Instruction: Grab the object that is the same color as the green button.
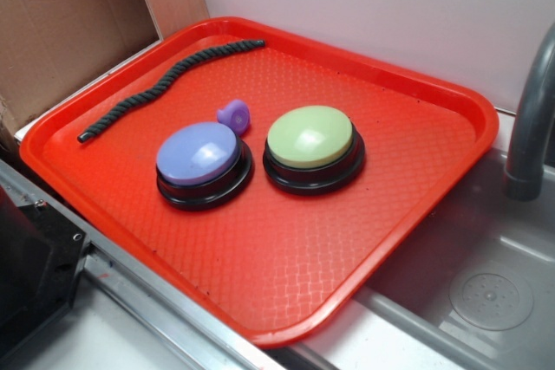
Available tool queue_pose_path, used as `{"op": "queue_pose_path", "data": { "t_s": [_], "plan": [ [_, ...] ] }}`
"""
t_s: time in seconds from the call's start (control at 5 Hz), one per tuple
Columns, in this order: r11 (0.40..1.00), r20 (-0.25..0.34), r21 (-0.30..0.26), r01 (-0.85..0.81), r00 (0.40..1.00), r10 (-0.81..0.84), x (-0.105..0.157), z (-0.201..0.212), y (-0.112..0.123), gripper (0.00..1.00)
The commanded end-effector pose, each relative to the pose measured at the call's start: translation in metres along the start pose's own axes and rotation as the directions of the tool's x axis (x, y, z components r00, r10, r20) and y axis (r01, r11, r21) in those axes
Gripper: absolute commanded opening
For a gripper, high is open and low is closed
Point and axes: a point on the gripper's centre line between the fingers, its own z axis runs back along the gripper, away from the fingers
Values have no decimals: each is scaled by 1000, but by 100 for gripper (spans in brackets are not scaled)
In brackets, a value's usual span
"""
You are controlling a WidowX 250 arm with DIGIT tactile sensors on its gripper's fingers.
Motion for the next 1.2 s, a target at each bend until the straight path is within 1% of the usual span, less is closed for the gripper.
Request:
{"op": "queue_pose_path", "data": {
  "t_s": [0.0,0.2,0.4,0.6,0.8,1.0],
  "plan": [
    [993,56,54,-101,994,98,37,-58,40,100],
    [977,79,67,-202,977,196,62,-98,70,100],
    [954,90,90,-284,957,277,70,-122,87,100],
    [933,112,111,-341,938,329,84,-144,105,100],
    [911,92,143,-386,922,376,96,-162,114,100],
    [891,118,156,-427,903,413,102,-177,121,100]
  ]
}}
